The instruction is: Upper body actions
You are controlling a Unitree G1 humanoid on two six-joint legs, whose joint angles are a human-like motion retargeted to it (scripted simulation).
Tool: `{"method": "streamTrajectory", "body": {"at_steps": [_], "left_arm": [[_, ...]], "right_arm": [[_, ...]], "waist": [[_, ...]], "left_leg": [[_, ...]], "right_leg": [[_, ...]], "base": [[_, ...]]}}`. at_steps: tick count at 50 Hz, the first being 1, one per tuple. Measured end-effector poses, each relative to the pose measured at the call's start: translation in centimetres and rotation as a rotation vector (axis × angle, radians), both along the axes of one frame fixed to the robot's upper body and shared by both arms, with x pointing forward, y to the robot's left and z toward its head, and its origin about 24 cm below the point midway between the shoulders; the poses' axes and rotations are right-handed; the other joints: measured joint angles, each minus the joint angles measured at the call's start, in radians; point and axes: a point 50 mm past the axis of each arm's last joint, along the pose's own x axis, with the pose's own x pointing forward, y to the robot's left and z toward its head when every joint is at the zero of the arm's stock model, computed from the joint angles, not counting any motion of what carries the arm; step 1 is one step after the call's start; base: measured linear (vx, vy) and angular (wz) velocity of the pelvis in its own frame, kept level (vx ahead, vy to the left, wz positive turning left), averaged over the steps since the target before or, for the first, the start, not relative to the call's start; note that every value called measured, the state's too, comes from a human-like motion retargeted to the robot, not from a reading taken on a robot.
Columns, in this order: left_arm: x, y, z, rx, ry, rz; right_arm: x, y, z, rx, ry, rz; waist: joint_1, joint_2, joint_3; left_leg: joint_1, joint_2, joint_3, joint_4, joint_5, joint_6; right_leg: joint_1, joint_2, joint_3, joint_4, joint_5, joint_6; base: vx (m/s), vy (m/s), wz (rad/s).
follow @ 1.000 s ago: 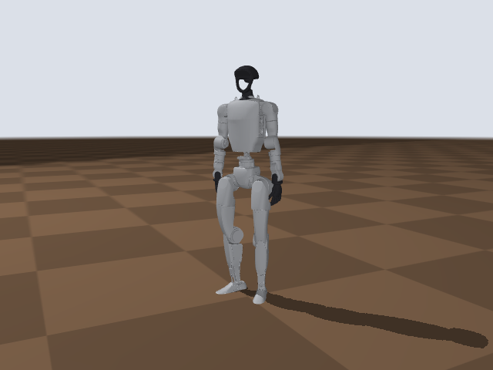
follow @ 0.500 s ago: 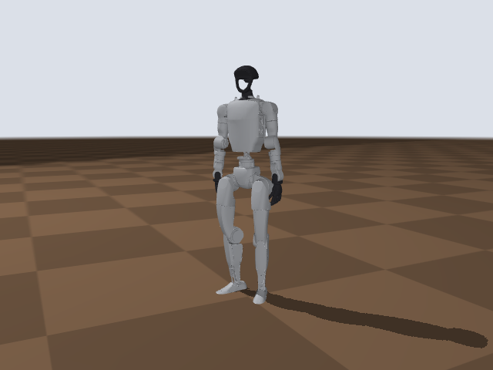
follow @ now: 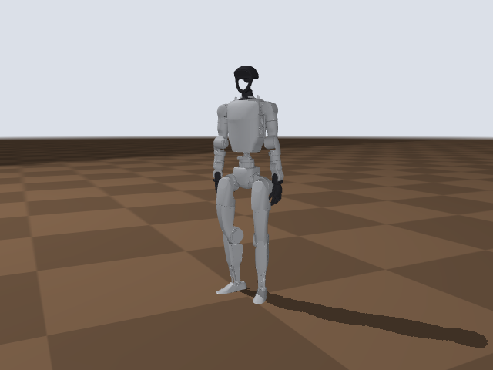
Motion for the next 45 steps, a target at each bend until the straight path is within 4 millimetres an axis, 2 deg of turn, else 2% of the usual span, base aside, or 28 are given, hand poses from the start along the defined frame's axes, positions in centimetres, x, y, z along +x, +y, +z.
{"method": "streamTrajectory", "body": {"at_steps": [45], "left_arm": [[0.02, 0.05, 0.00, 0.003, -0.001, -0.003]], "right_arm": [[0.07, 0.05, -0.01, 0.001, -0.005, 0.019]], "waist": [[-0.002, -0.002, 0.000]], "left_leg": [[-0.001, -0.001, -0.002, -0.002, 0.001, 0.001]], "right_leg": [[-0.002, -0.001, -0.001, 0.000, 0.002, 0.000]], "base": [[0.00, 0.00, 0.00]]}}
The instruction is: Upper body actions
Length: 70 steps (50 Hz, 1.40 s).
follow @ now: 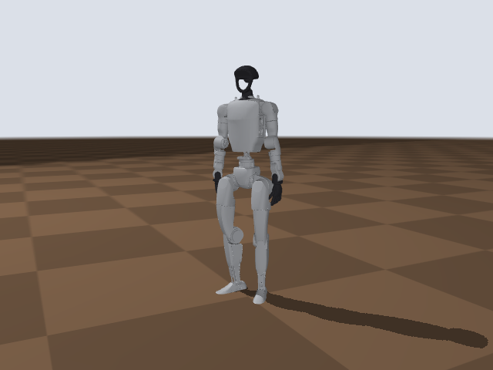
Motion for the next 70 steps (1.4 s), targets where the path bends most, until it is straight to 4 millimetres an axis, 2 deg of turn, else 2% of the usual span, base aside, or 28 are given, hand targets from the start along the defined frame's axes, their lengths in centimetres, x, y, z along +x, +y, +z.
{"method": "streamTrajectory", "body": {"at_steps": [70], "left_arm": [[0.20, 0.14, 0.01, 0.004, -0.004, -0.011]], "right_arm": [[0.23, 0.05, -0.01, 0.007, -0.005, 0.030]], "waist": [[0.001, -0.006, 0.007]], "left_leg": [[0.003, 0.002, -0.003, 0.003, -0.002, -0.003]], "right_leg": [[0.007, -0.001, -0.003, -0.001, -0.004, 0.001]], "base": [[0.00, 0.00, 0.00]]}}
